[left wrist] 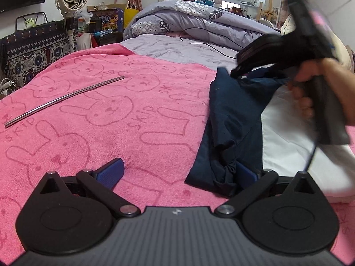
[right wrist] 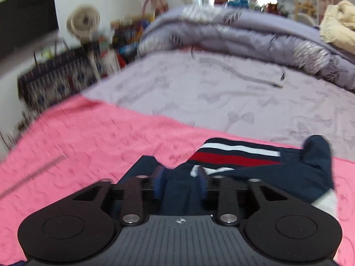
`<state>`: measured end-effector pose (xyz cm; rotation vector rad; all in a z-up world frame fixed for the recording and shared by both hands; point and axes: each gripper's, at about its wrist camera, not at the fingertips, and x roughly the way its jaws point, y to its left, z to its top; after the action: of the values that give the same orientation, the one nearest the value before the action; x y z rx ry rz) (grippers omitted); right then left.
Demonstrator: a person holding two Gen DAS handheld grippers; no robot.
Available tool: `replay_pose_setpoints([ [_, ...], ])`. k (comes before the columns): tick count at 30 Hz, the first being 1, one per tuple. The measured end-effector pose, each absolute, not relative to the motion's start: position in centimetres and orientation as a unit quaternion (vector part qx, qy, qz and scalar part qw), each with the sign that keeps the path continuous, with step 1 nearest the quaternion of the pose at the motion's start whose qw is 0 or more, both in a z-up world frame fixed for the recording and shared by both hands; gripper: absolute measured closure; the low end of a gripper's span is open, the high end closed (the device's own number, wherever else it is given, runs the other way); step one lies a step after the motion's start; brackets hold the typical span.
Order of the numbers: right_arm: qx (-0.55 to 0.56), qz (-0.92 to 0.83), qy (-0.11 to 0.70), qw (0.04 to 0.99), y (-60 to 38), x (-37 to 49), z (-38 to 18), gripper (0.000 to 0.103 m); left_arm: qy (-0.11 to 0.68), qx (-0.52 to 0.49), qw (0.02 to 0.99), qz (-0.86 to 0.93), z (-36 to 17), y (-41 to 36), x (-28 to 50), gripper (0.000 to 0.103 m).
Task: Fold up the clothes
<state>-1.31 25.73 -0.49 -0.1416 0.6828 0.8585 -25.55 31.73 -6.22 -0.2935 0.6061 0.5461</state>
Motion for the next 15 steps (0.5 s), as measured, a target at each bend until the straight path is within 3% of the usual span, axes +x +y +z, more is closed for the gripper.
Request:
replay_pose_setpoints([
  [2, -0.06, 0.42, 0.299, 0.855, 23.2, -3.3, 0.8, 0.047, 0.292, -0.145, 0.908, 0.264, -6.2, 31.8, -25.6, 0.0],
  [8, -0.128, 0.416, 0.276, 0.857, 17.3, -7.2, 0.4, 0.049, 0.292, -0.143, 0.908, 0.265, -6.2, 31.7, -25.5, 0.0],
  [15, -0.058, 0.352, 0.324, 0.876, 17.0, -0.2, -1.8, 0.052, 0.293, -0.142, 0.907, 0.265, -6.2, 31.7, -25.5, 0.0],
])
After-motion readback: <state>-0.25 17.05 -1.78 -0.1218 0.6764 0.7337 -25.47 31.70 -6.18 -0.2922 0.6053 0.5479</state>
